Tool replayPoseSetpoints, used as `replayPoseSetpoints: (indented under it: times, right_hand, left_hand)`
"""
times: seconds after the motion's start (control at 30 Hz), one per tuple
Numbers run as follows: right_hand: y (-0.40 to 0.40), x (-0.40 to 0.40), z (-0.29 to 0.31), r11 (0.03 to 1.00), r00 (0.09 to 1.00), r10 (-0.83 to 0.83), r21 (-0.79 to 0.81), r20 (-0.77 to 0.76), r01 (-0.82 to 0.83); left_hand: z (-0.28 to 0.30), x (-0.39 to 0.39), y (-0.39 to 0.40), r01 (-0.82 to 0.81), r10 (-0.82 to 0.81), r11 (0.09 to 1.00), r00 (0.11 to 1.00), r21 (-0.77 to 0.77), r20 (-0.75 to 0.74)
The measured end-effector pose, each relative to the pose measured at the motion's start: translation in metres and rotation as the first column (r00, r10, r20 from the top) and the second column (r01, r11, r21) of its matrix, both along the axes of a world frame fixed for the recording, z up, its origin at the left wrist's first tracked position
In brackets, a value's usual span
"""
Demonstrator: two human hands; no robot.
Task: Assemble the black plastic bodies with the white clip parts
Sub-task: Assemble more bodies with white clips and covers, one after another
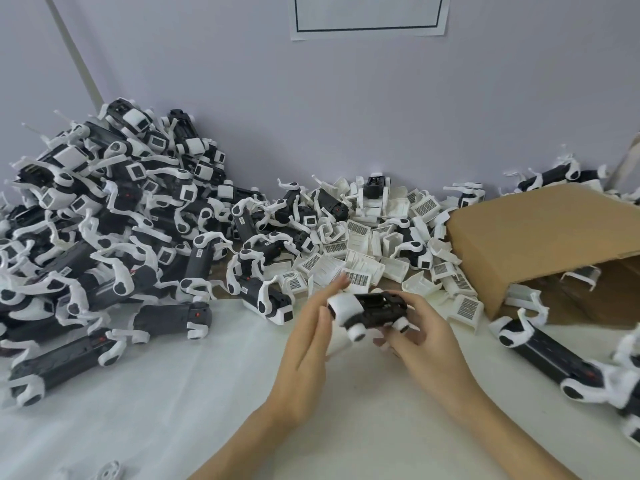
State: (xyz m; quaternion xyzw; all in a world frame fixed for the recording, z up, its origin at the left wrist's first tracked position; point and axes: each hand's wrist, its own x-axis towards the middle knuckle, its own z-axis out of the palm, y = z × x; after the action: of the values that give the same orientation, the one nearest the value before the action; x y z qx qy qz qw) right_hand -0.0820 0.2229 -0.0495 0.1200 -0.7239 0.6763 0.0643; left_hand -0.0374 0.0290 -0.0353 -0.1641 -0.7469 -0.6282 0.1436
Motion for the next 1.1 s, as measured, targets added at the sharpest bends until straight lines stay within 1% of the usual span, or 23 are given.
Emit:
replayPoseSetpoints:
  times: [0.03,0.07,0.13,0.17,0.23,0.3,0.37,0.43,0.5,0.57,0.63,0.7,0.73,0.8,0.87,0.93,0.97,1.03,1.1]
  right_hand:
    - [0.0,0.0,0.001,0.999,1.0,-0.019,-0.042,0.02,0.02]
    - [0.0,0.001,0.001,0.996,0.999,-0.036,-0.077,0.038,0.038]
    - [-0.002,0.004,0.005,0.993,0.997,-0.042,-0.104,0.069,0.049]
    - [-0.003,0.006,0.006,0.994,0.996,-0.021,-0.103,0.081,0.03]
    - [-0.004,0.007,0.008,0.994,0.992,0.062,-0.096,0.109,-0.051]
    - [-0.001,0.007,0.012,0.985,0.975,0.159,-0.095,0.157,-0.146]
    - [0.002,0.006,0.015,0.982,0.969,0.188,-0.052,0.159,-0.182]
    - [0.005,0.005,0.018,0.985,0.982,0.163,0.041,0.092,-0.167]
    - [0.006,0.005,0.019,0.974,0.98,0.197,0.114,0.004,-0.196]
    - [0.002,0.009,0.016,0.954,0.967,0.242,0.201,-0.081,-0.222]
    - [-0.005,0.014,0.01,0.93,0.947,0.236,0.333,-0.217,-0.155]
    - [-0.012,0.019,0.005,0.889,0.901,0.224,0.456,-0.372,-0.033]
    - [-0.014,0.02,0.004,0.869,0.876,0.23,0.495,-0.425,0.013]
    - [-0.016,0.02,0.003,0.835,0.826,0.257,0.545,-0.501,0.071]
    - [-0.017,0.021,0.003,0.815,0.809,0.264,0.57,-0.525,0.104]
    - [-0.016,0.022,0.005,0.827,0.84,0.232,0.554,-0.491,0.096]
    - [-0.016,0.022,0.008,0.853,0.87,0.208,0.519,-0.446,0.062]
    - [-0.015,0.02,0.015,0.92,0.939,0.162,0.39,-0.302,-0.034]
    - [-0.016,0.016,0.024,0.966,0.982,0.13,0.243,-0.137,-0.093]
  left_hand:
    - [0.0,-0.001,-0.002,-0.003,0.001,0.999,0.999,0.049,0.048]
    - [0.0,-0.002,-0.002,0.005,-0.01,0.998,0.998,0.063,0.07]
    - [-0.001,-0.002,-0.001,-0.001,0.001,1.0,0.999,-0.004,0.055]
    - [-0.002,-0.003,0.0,-0.027,0.028,0.999,0.999,-0.037,0.045]
    - [-0.005,-0.006,0.0,-0.075,0.077,0.997,0.996,-0.034,0.052]
    - [-0.005,-0.008,-0.004,-0.016,0.012,0.999,0.993,0.033,0.114]
    - [-0.003,-0.01,-0.01,0.045,-0.076,0.987,0.976,0.154,0.206]
    - [-0.001,-0.012,-0.011,0.016,-0.079,0.97,0.964,0.243,0.252]
    - [0.001,-0.013,-0.01,-0.11,0.06,0.968,0.974,0.224,0.217]
    - [0.002,-0.012,-0.01,-0.23,0.194,0.944,0.967,0.235,0.167]
    - [0.002,-0.012,-0.011,-0.302,0.259,0.906,0.95,0.298,0.176]
    - [0.002,-0.014,-0.015,-0.33,0.261,0.863,0.939,0.381,0.222]
    - [0.003,-0.015,-0.016,-0.33,0.238,0.838,0.938,0.435,0.252]
    - [0.005,-0.018,-0.02,-0.332,0.195,0.789,0.933,0.517,0.301]
    - [0.005,-0.02,-0.023,-0.337,0.187,0.766,0.932,0.547,0.312]
    - [0.005,-0.02,-0.023,-0.334,0.19,0.776,0.932,0.535,0.307]
    - [0.006,-0.018,-0.022,-0.33,0.201,0.797,0.935,0.505,0.292]
    - [0.009,-0.015,-0.017,-0.307,0.234,0.861,0.947,0.405,0.22]
    - [0.011,-0.012,-0.012,-0.294,0.263,0.901,0.955,0.318,0.138]
